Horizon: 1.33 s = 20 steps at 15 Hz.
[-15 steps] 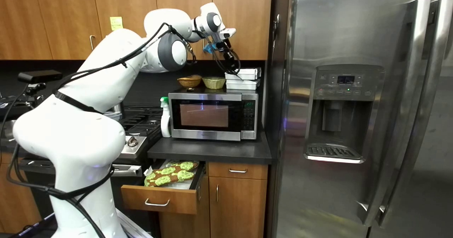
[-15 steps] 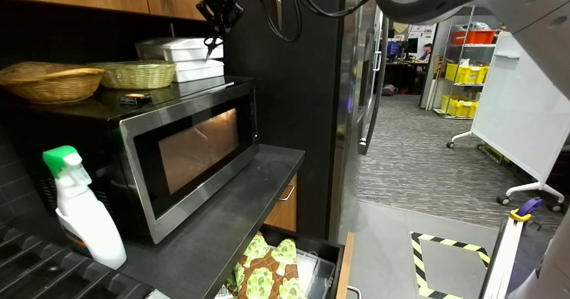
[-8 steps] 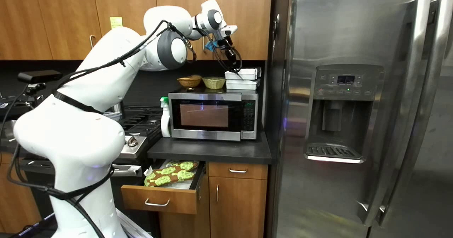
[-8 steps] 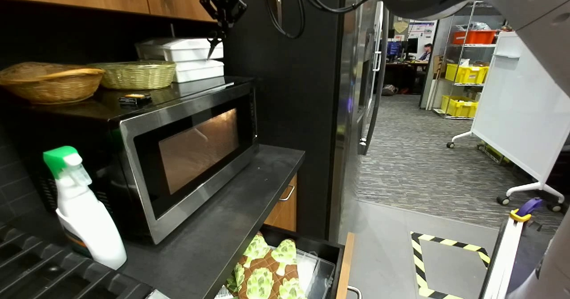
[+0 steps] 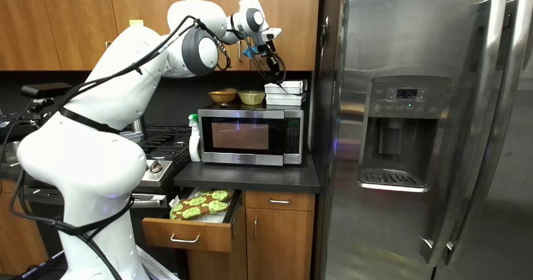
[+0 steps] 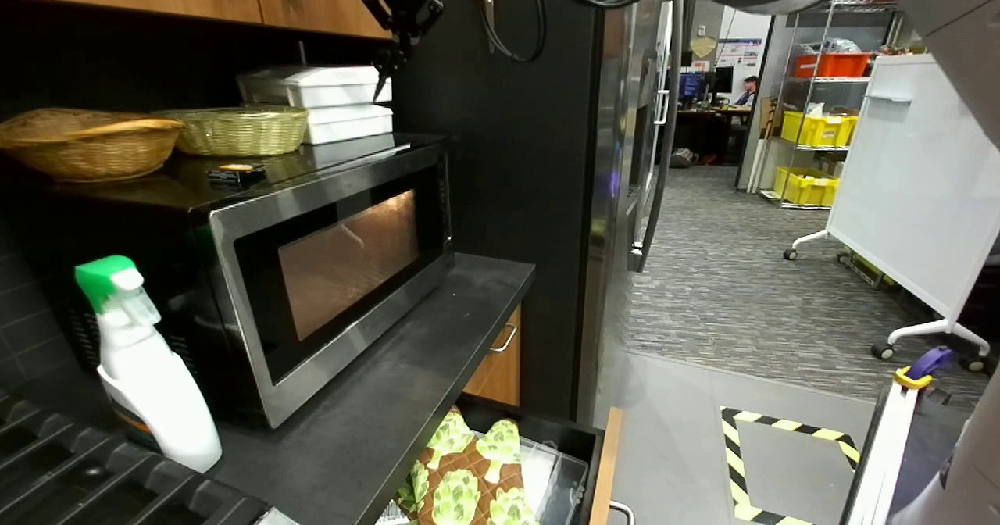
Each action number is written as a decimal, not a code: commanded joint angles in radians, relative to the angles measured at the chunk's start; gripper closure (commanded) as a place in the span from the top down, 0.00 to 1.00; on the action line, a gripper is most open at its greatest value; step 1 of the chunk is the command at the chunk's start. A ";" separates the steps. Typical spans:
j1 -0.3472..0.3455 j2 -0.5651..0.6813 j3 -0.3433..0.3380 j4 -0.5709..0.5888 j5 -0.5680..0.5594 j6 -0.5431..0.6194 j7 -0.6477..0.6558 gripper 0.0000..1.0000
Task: Put the scissors in the open drawer
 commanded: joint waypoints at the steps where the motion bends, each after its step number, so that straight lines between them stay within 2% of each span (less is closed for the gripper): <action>1: -0.014 -0.095 0.012 -0.140 0.018 0.021 -0.010 0.02; 13: -0.028 -0.340 0.020 -0.516 0.083 0.093 -0.050 0.02; 20: -0.029 -0.463 0.016 -0.683 0.127 0.091 -0.093 0.02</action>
